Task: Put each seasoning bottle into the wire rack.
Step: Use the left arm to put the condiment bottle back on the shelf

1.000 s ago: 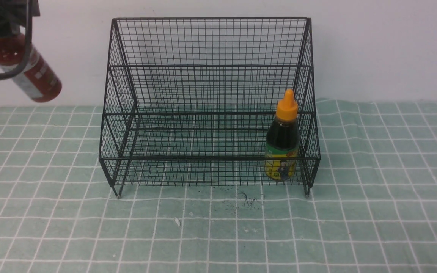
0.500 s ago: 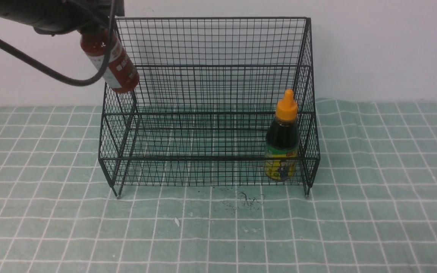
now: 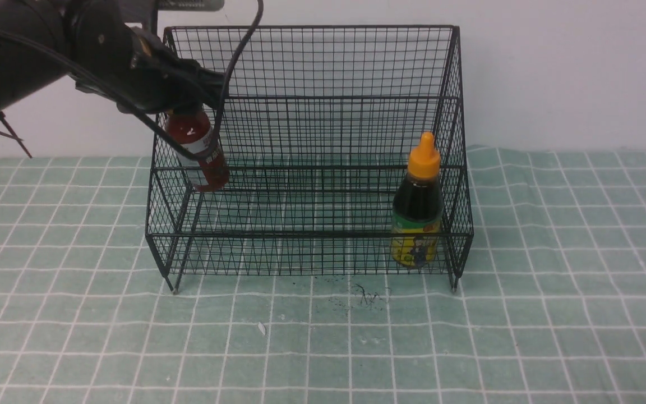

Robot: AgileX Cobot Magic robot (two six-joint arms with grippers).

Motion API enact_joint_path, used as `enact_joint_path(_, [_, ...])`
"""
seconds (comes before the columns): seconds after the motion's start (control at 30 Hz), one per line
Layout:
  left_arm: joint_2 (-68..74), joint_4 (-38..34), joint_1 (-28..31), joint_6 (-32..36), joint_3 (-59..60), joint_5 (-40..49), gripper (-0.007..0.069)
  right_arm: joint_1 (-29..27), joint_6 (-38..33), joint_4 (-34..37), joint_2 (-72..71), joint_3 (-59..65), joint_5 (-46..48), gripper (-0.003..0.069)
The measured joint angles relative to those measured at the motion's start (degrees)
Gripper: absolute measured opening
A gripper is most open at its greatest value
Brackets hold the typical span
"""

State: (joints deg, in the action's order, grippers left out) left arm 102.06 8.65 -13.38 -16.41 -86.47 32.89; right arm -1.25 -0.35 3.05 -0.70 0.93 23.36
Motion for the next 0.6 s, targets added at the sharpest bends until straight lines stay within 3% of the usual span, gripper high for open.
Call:
enact_joint_path(0.23, [2.53, 0.0, 0.0, 0.24, 0.0, 0.06, 0.0288, 0.0, 0.0, -0.05, 0.0, 0.0, -0.02, -0.0015])
enact_joint_path(0.6, [2.89, -0.06, 0.0, 0.3, -0.04, 0.08, 0.0444, 0.0, 0.0, -0.05, 0.0, 0.0, -0.02, -0.0015])
